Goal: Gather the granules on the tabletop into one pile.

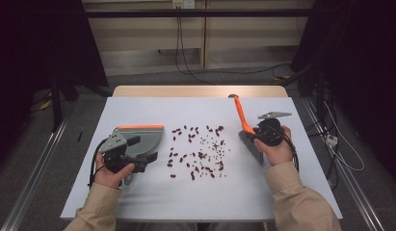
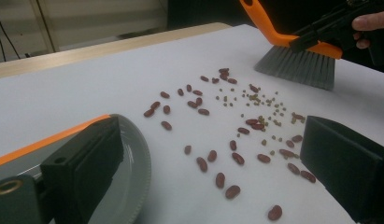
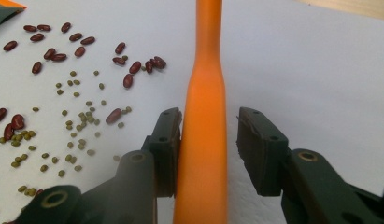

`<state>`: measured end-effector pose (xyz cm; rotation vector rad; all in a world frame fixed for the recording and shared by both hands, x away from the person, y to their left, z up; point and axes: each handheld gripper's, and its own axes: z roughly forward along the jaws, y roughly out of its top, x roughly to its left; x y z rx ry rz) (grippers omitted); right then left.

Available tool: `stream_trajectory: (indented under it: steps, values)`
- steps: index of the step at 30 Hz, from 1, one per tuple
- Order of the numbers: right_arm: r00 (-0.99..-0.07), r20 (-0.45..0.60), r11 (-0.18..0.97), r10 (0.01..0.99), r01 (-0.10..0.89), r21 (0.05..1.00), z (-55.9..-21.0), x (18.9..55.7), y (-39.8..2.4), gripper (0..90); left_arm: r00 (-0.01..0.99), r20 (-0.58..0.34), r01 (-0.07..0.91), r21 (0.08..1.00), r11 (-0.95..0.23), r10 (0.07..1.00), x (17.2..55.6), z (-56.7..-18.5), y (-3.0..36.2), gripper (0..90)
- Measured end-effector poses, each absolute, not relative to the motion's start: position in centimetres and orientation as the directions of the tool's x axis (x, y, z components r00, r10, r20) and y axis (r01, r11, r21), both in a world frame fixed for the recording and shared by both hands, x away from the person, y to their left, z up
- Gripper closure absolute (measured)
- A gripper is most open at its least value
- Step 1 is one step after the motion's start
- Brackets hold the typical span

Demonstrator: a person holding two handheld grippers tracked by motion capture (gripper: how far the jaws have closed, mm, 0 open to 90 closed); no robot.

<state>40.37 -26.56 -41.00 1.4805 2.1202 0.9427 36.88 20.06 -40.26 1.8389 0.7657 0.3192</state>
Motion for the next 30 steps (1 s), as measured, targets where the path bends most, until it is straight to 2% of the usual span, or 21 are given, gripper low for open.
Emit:
stream_trajectory:
  steps: [7,9,16,26,30]
  values:
    - [-0.397,0.031,0.271,0.917,0.678,0.683,-40.7,39.7,-26.5,68.0,0.756,-0.135,0.354,0.907,-0.227,0.641,36.8,-40.3,20.3,6.0]
    - [-0.377,0.007,0.279,0.926,0.697,0.661,-40.9,39.6,-26.5,70.0,0.754,-0.134,0.357,0.906,-0.229,0.644,36.7,-40.3,20.4,6.0]
    - [-0.386,0.037,0.267,0.922,0.702,0.660,-41.1,39.8,-27.1,71.1,0.753,-0.138,0.363,0.902,-0.232,0.644,36.3,-40.6,21.0,6.0]
    - [-0.383,0.114,0.191,0.917,0.671,0.717,-41.1,40.4,-27.2,71.2,0.752,-0.149,0.364,0.906,-0.215,0.642,35.8,-41.2,22.8,4.9]
    - [-0.405,0.088,0.212,0.910,0.638,0.741,-40.7,41.2,-26.6,71.2,0.750,-0.153,0.371,0.902,-0.219,0.643,35.7,-41.4,23.0,4.9]
